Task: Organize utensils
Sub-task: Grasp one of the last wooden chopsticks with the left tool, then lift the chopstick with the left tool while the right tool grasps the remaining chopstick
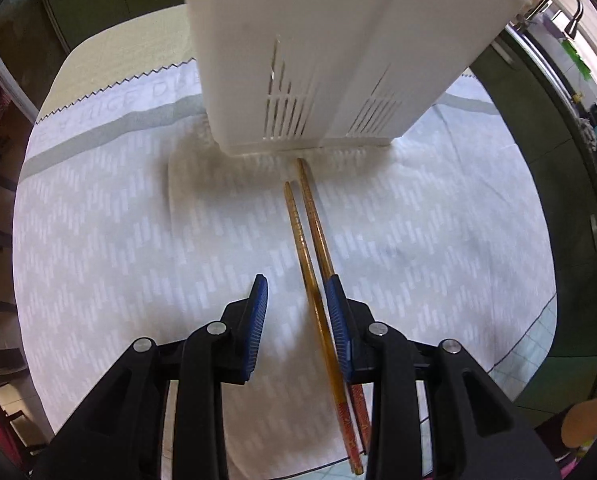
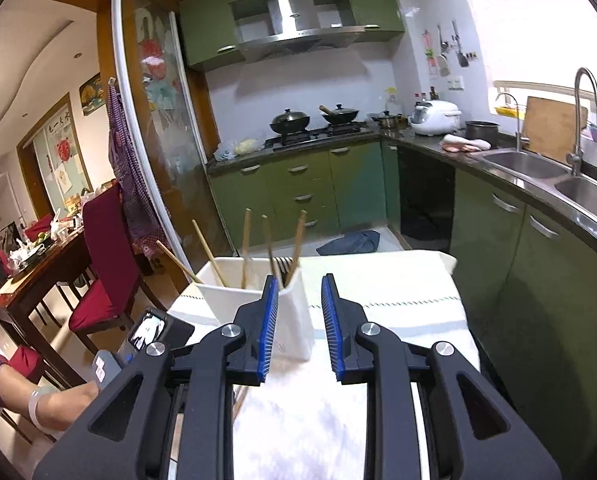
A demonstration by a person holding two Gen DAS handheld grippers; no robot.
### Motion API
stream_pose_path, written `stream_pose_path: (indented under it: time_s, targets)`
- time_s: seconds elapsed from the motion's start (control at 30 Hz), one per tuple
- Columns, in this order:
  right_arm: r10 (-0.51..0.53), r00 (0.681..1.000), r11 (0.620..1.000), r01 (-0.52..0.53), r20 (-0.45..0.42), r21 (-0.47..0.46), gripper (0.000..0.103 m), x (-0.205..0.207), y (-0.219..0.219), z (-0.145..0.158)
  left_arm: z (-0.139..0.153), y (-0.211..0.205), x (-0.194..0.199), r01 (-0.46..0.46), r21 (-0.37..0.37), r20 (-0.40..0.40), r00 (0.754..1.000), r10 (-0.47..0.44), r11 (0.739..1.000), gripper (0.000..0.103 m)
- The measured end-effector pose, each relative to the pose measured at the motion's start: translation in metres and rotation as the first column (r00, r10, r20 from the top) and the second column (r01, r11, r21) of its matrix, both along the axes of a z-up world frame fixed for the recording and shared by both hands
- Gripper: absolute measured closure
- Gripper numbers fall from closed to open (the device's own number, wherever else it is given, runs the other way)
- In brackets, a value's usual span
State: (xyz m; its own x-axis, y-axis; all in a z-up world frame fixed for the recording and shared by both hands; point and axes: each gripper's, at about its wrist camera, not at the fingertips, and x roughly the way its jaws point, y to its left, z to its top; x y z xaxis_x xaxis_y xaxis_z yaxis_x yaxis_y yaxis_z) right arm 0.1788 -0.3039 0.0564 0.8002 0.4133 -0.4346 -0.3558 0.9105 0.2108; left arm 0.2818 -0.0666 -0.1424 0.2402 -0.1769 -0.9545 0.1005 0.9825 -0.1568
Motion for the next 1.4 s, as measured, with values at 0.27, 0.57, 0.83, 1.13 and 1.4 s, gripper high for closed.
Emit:
stream_pose_path:
  time_s: [0.27, 0.57, 0.83, 1.13, 1.4]
  targets:
    - [0.012, 1.000, 0.998, -0.012, -0.002, 0.062, 0.080, -0.014, -0.035, -0.002, -0.014, -0.020, 0.005, -0.021, 0.097, -0.042, 0.999, 0.026, 0.995, 0.074]
    - [0.047, 0.998, 0.997, -0.045, -0.045, 0.057, 0.074, -0.014, -0.031, -0.012, -0.020, -0.028, 0.012, -0.044, 0.110, -0.046, 0.998, 0.049, 0.993, 0.097]
    - [0.105, 0.980, 0.993, -0.114, -0.171, -0.042, 0.067, 0.000, 0.010, -0.040, -0.019, -0.007, 0.001, -0.001, 0.104, -0.054, 0.999, 0.007, 0.995, 0.097]
    - [0.131, 0.920, 0.967, -0.201, -0.368, -0.159, 0.067, 0.026, 0.087, -0.114, -0.024, 0.048, -0.031, -0.025, 0.104, -0.031, 0.999, 0.028, 0.994, 0.097]
    - [0.137, 0.861, 0.927, -0.285, -0.489, -0.243, 0.067, 0.050, 0.154, -0.172, -0.012, 0.086, -0.043, -0.060, 0.033, 0.026, 0.998, 0.059, 0.998, 0.097]
